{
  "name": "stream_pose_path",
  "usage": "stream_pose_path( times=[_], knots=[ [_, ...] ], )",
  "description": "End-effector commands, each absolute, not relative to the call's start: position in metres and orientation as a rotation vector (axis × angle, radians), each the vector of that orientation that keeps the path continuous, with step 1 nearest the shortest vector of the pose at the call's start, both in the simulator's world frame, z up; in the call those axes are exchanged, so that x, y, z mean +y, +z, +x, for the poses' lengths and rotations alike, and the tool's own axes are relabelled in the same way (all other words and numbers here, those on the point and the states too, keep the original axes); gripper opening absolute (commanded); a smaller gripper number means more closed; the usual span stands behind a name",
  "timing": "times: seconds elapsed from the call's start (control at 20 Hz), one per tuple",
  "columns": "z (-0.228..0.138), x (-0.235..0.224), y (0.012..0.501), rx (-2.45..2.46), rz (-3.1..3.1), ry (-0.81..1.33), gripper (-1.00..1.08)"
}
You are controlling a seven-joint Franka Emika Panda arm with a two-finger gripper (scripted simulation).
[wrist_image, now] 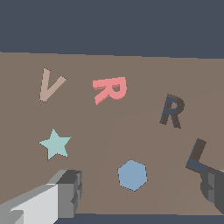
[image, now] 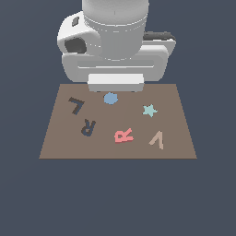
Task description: Insert a designated object into the corresponding slot on a board.
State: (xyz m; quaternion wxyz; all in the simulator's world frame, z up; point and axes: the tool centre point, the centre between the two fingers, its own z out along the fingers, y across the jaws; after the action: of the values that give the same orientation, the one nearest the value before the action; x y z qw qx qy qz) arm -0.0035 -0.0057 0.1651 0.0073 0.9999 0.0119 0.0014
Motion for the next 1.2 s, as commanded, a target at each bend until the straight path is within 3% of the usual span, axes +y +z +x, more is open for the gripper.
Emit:
stream_pose_path(
  times=[0.0,1.15],
  knots=[
    [-0.004,-0.006,0.165,0.037,3.127,0.004,1.00],
    [0.011,0.011,0.137,-0.496,3.089,0.004,1.00]
  ],
)
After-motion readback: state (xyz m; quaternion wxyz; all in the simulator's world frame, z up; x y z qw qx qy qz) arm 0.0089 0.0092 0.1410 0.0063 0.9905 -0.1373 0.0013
